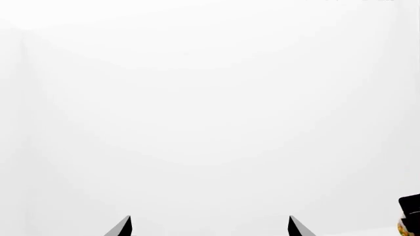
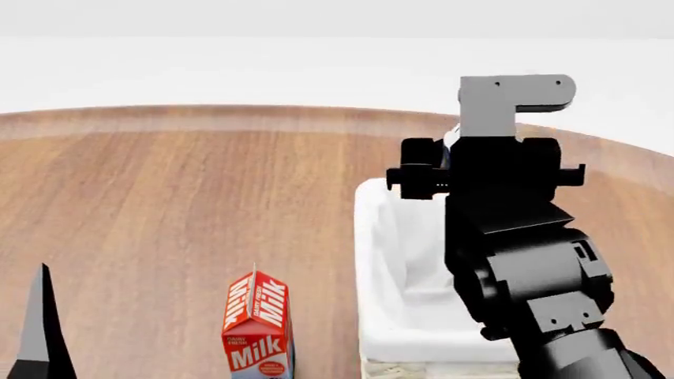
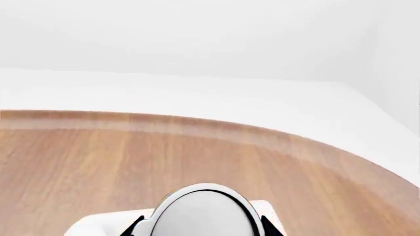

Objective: Pick up the alphabet soup and the tomato sauce, and put them in the basket.

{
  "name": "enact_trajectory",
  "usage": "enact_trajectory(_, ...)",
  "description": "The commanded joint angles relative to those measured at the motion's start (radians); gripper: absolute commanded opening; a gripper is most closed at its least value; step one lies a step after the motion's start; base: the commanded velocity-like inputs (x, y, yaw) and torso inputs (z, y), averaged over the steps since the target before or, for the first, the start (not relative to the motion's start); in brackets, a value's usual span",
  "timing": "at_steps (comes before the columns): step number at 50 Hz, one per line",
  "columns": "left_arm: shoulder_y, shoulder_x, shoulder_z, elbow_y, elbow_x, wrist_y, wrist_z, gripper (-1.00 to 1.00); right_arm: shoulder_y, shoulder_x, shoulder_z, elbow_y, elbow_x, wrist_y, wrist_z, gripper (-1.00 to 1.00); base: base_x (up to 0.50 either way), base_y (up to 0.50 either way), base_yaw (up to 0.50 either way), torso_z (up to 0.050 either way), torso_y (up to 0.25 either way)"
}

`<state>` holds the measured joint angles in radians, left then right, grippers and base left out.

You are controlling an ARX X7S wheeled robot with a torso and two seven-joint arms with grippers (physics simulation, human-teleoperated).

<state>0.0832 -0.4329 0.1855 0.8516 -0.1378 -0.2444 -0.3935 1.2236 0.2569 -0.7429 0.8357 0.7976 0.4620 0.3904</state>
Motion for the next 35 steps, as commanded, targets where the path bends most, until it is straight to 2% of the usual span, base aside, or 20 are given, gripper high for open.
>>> enact_trajectory(1,-0.007,-0.005,0.000,0.012,-0.003,-0.011,-0.003,1.00,0.042,-0.087,-0.007,0.254,-0.097,-0.105,-0.096,-1.00,0.00,0.00,0.00,0.000,0.000)
enact_trajectory(17,-0.003,-0.015,-0.003,0.042,-0.005,-0.028,-0.012,1.00,0.086,-0.161,-0.008,0.469,-0.122,-0.139,-0.161,-1.00,0.00,0.00,0.00,0.000,0.001)
enact_trajectory(35,-0.003,-0.015,0.004,0.021,-0.007,-0.010,-0.014,1.00,0.053,-0.168,0.130,0.472,-0.249,0.031,-0.192,-1.00,0.00,0.00,0.00,0.001,0.001)
